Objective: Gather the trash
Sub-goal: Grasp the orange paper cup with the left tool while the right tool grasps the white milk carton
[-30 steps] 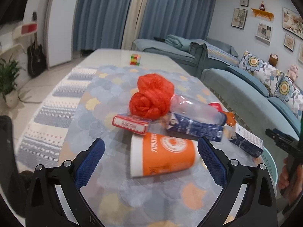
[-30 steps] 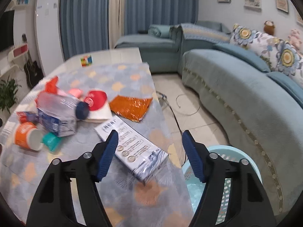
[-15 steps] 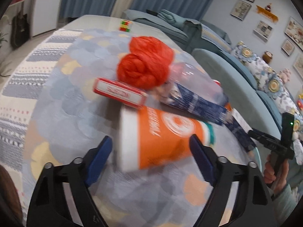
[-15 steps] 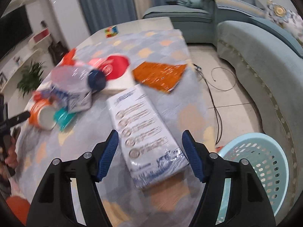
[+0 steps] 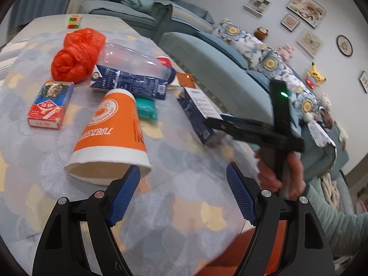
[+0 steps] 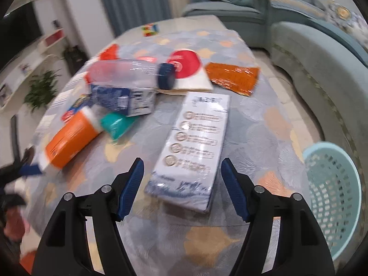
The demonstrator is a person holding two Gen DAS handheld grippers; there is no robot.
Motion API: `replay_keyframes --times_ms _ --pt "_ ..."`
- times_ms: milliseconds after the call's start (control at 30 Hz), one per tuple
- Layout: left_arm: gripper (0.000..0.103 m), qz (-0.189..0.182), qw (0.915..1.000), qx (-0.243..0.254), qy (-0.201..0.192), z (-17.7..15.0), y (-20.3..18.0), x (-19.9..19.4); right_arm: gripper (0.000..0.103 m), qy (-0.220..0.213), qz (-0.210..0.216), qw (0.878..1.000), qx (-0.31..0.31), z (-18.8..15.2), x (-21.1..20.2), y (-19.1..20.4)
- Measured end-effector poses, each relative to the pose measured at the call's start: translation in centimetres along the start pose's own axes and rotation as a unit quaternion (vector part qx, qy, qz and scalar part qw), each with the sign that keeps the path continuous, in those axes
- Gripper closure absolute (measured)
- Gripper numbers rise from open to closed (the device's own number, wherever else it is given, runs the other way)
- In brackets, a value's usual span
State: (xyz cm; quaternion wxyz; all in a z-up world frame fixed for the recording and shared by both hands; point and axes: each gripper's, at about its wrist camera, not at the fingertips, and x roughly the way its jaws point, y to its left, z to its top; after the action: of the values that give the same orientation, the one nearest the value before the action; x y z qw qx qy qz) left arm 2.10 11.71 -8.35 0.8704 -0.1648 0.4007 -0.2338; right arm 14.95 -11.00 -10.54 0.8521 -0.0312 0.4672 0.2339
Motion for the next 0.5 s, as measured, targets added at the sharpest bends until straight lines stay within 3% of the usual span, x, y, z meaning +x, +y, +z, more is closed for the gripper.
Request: replay_keyframes --times_ms 167,233,300,500 --pt "0.025 -0.012 0.9997 0.013 0.014 -0.4 0.3 -0.8 0.037 -0.007 -0.032 0.999 0.041 0.2 0.5 -0.7" --pt "0.023 0.014 0.9997 0.02 -0.006 0.2 0.7 -1.6 0.037 -0.011 -0.036 0.998 0.051 0.2 0.5 -0.9" --pt "0.02 0.062 0.9977 0.003 -0.028 1.2 2.0 -1.5 0.037 -0.016 -0.042 0.997 0.056 0.3 0.6 -0.9" --pt "0.021 0.137 0.9878 -0.07 -0.025 2.9 6.7 2.5 0.037 -0.002 -0.057 0.996 0.066 0.3 1.8 -0.8"
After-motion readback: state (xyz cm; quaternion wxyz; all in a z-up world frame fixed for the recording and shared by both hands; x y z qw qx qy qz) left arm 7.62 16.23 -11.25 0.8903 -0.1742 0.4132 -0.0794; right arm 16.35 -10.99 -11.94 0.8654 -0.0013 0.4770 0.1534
